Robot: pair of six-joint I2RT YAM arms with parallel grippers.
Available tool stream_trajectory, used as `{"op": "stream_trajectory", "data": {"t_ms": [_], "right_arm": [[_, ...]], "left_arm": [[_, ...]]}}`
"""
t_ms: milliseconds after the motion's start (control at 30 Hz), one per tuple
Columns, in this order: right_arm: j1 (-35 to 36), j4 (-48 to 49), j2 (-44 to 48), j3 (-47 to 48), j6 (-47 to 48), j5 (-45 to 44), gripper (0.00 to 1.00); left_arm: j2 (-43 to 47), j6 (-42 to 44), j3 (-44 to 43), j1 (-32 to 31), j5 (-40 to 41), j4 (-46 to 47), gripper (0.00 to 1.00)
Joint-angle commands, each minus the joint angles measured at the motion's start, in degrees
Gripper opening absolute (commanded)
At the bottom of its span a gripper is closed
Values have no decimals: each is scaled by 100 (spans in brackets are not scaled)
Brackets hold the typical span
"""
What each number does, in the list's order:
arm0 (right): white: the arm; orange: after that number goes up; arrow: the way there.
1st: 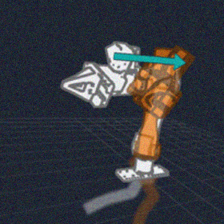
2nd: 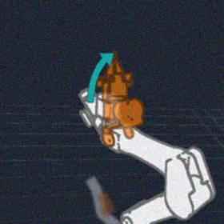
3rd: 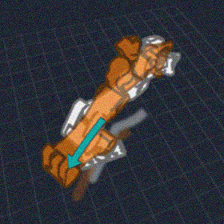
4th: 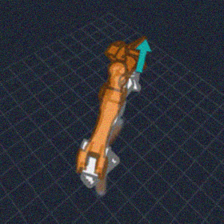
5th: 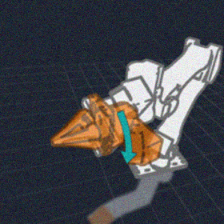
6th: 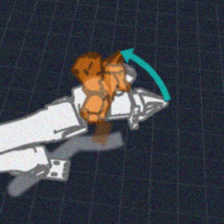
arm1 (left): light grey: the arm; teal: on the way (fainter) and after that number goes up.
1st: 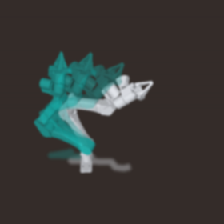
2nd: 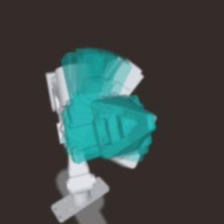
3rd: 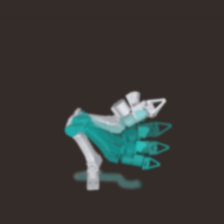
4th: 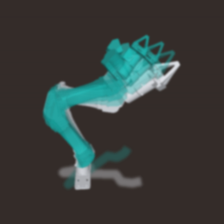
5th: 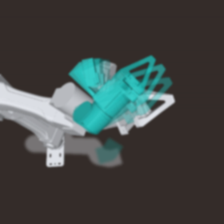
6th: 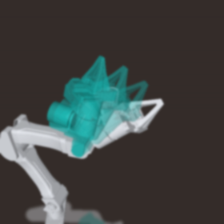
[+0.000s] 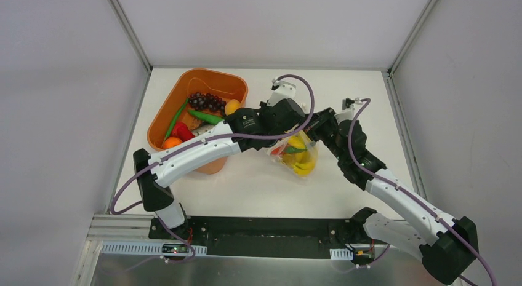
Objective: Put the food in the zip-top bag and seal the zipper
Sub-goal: Place the fake fruit in the zipper food storage bag.
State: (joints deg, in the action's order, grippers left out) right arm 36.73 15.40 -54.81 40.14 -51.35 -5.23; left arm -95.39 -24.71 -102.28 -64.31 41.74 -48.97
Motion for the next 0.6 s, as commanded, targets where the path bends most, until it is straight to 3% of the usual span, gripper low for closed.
{"op": "stream_trajectory", "data": {"t_ms": [0, 433, 567], "right_arm": [[153, 578, 266, -4, 278, -371, 0], [510, 957, 188, -333, 967, -755, 0], [565, 965, 195, -344, 1059, -866, 0]], "left_arm": [[364, -791, 195, 397, -1134, -127, 0], [899, -1529, 1011, 879, -3231, 956, 4], [859, -1390, 1048, 898, -3307, 893, 16]]}}
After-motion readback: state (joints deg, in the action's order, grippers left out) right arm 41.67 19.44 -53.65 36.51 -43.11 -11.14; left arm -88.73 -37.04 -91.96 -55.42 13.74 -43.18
